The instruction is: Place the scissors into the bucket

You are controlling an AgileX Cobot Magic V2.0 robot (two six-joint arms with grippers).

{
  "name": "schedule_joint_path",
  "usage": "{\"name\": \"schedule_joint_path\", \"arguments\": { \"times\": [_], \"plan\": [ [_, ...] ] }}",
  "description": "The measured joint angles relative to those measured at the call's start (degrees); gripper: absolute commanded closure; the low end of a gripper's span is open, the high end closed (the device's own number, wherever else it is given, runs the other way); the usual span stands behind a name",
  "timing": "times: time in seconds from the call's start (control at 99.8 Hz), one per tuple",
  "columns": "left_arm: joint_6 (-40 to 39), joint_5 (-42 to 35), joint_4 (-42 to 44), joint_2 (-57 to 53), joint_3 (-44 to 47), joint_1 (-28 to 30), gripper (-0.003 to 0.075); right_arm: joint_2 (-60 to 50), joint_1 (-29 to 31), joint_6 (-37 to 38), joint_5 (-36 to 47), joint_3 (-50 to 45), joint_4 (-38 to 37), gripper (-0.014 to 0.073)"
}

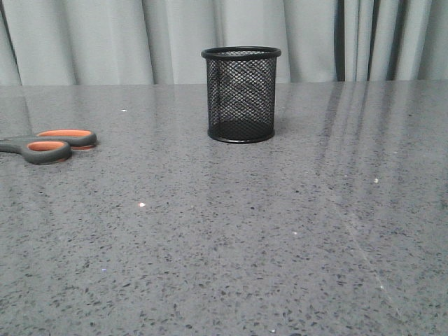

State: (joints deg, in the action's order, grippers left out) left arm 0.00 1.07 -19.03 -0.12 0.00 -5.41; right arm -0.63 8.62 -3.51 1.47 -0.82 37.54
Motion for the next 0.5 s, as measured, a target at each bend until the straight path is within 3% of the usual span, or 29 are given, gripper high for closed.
{"name": "schedule_joint_path", "arguments": {
  "times": [0.241,0.341,0.501],
  "plan": [
    [0.00,-4.02,-7.53,0.00,-0.09,0.00,0.0740,0.00,0.00,0.00,-5.81,1.99,-1.61,0.0649],
    [0.00,-0.06,-6.19,0.00,-2.32,0.00,0.0740,0.26,0.00,0.00,-10.02,6.55,-4.70,0.0651],
    [0.00,9.54,2.91,6.61,-13.08,0.00,0.0739,6.65,0.00,-2.07,-14.63,16.08,-10.89,0.0652]
  ]
}}
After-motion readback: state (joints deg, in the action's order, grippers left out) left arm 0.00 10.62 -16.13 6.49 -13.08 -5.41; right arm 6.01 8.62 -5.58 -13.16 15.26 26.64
